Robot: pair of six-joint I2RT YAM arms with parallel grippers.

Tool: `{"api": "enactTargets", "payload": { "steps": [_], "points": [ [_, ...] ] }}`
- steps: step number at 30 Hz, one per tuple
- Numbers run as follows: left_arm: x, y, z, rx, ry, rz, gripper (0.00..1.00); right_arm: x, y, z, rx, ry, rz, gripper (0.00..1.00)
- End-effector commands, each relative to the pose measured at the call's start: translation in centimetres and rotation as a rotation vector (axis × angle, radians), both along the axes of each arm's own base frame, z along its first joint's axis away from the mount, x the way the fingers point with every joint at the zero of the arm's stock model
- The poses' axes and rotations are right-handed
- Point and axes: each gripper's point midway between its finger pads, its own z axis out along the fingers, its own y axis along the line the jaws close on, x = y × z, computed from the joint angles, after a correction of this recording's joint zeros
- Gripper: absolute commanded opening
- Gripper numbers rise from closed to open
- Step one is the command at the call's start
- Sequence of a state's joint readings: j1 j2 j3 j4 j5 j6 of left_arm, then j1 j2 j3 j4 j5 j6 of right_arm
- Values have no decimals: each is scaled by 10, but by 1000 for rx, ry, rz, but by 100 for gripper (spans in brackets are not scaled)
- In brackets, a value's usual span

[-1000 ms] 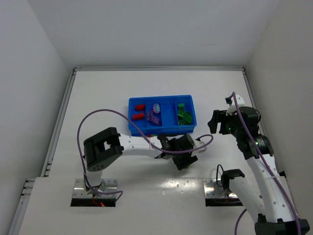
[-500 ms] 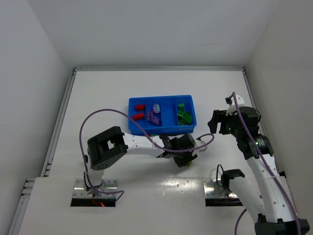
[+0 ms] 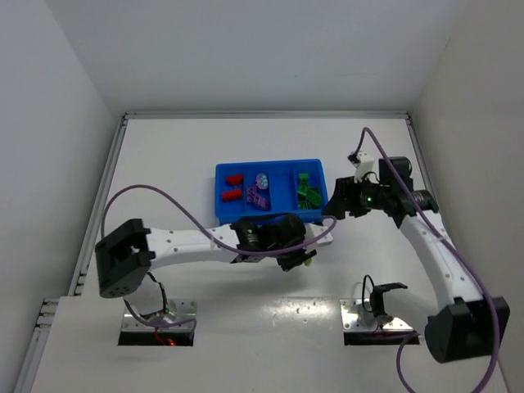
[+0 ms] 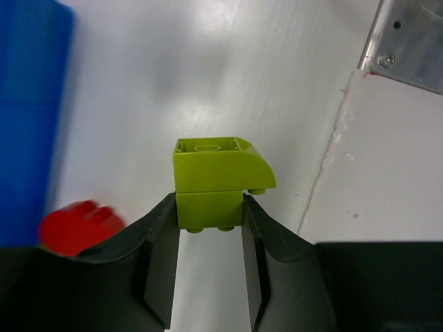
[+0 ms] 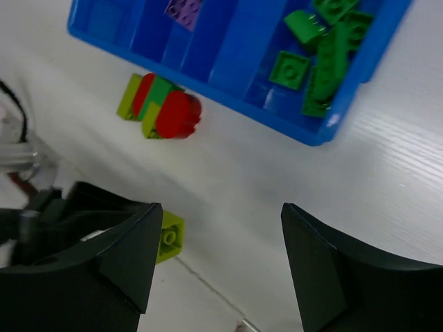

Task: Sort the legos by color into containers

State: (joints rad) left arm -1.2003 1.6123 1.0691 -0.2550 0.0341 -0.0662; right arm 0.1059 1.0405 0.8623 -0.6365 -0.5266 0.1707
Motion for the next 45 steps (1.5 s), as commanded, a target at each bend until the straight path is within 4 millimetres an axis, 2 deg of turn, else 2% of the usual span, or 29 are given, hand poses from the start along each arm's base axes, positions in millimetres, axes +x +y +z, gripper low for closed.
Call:
{"api": "enactTargets", "payload": {
  "steps": [1,3,4,5,7,8,10,11,14,16,22,25,30,33,37,40,45],
  "points": [
    [32,34,42,-50,-123,47,19,-8,33,15,183,67,173,69],
    [42,47,50,-68,-143,77,19,0,44,33,225,-2,232,69],
    [41,51,63,-98,-166,73,19,4,51,41,263,0,246,70],
    [43,53,70,-113,-174,83,19,2,60,52,329,8,288,70],
    [43,54,78,-131,-190,78,19,12,69,71,404,9,328,70],
    [42,56,80,-131,-190,78,19,10,75,70,472,96,356,70],
    [45,58,80,-130,-191,87,19,10,85,85,550,119,433,70],
    [52,60,84,-133,-202,108,19,9,86,86,580,156,437,70],
    [60,63,89,-141,-208,131,19,5,102,93,590,151,503,70],
    [62,61,95,-153,-214,132,19,7,110,89,586,167,514,70],
    [66,59,103,-160,-239,139,19,5,118,71,570,239,511,70],
    [75,61,113,-168,-269,161,19,1,121,46,515,303,493,70],
    [79,61,115,-169,-270,171,19,-6,126,26,451,312,498,70],
    [81,61,111,-158,-271,177,19,-10,131,24,448,326,515,70],
    [88,62,117,-165,-292,192,19,-14,136,23,452,332,539,68],
    [93,64,119,-171,-298,208,19,-17,136,19,461,352,539,57],
    [114,76,124,-174,-301,272,19,-24,135,9,472,389,530,31]
  ]
}}
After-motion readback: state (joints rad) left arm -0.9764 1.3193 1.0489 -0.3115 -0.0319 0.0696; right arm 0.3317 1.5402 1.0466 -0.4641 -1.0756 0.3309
